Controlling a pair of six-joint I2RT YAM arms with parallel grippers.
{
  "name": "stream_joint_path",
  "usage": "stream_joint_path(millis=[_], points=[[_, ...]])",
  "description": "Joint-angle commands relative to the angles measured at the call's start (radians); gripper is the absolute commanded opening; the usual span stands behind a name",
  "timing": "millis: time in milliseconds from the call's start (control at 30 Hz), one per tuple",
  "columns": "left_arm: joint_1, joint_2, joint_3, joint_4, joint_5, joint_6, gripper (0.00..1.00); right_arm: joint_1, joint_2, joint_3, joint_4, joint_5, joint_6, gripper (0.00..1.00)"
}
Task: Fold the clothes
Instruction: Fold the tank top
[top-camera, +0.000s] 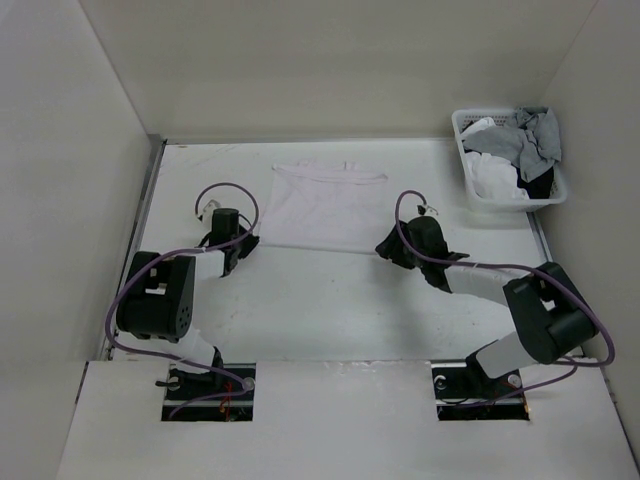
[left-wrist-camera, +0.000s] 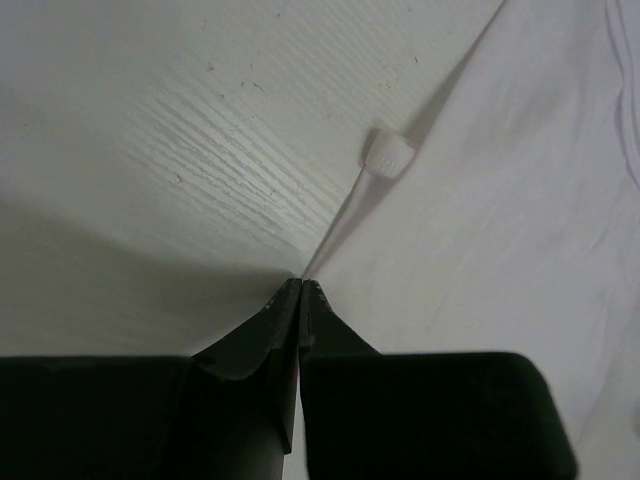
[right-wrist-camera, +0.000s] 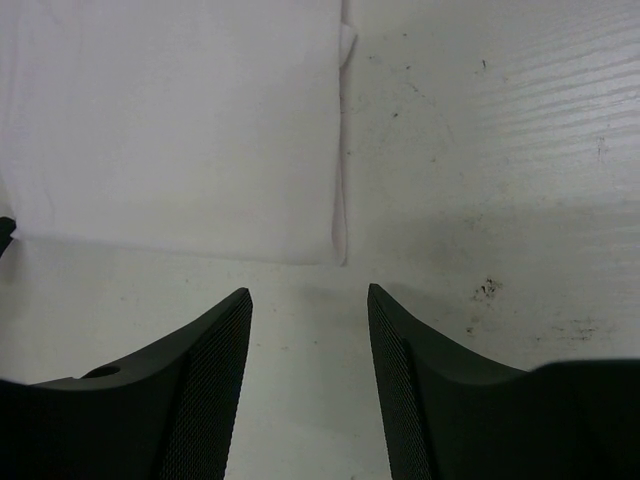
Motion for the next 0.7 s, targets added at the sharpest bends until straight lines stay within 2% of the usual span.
stream_joint_path(millis=[0,300,400,500,667], points=[[0.014,-0.047,-0.038,0.011,0.011,-0.006,0.00,-0.011,0.034,0.004,0.018,0.021,0.019,0.54],[0.018,-0.101,-0.081,0.023,0.031,-0.012,0.00,-0.020,0.103,0.033,0.043,-0.008,0.031,0.47],[0.017,-0.098,-0.078,0.023,0.035,-0.012,0.00,-0.023,0.120,0.036,0.044,-0.025,0.036,0.39],[0.012,-0.096,-0.076,0.029,0.035,-0.012,0.00,-0.027,0.136,0.041,0.046,-0.036,0.044,0.35],[0.011,-0.115,-0.078,0.029,0.035,-0.012,0.00,-0.043,0.163,0.062,0.057,-0.044,0.054,0.32]])
